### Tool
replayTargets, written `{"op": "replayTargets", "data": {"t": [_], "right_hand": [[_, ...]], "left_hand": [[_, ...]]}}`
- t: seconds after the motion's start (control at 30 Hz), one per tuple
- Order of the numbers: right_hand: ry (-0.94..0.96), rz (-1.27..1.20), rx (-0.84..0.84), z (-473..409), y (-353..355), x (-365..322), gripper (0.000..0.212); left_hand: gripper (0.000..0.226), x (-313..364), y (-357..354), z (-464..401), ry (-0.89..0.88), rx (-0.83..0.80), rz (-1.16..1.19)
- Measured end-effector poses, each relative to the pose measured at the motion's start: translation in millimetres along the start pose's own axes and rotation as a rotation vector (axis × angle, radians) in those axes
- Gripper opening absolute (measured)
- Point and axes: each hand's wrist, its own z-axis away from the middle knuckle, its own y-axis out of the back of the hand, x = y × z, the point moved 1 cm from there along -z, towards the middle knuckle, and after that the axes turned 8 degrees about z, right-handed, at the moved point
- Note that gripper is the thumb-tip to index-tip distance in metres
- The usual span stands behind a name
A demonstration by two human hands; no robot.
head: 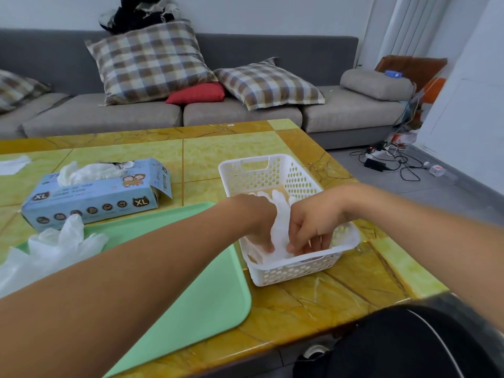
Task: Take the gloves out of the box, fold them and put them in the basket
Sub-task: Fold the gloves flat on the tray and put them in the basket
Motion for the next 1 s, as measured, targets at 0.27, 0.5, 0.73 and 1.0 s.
{"op": "replayTargets", "data": {"t": [0.27,0.5,0.73,1.0], "right_hand": [[-0.125,0.29,0.446,-20.5,14.4,-13.5,0.055],[-0.321,0.669,0.138,-40.8,13.5,-24.0,0.097],[-0.144,0.55,0.303,-33.9,17.4,-21.5,0.114],[-0.119,0.571,0.179,-53.4,1.5,-18.3,0.118]], "left_hand": [[0.052,0.5,-7.2,1.7,0.044,-0.012,-0.047],[0.062,1.9,-7.3,4.1,0.078,-0.016,-0.121],[0.062,-1.1,-9.0,8.5,0.078,-0.016,-0.121],[0.062,-4.4,-9.6,9.4,0.028,0.041,-0.097]]}}
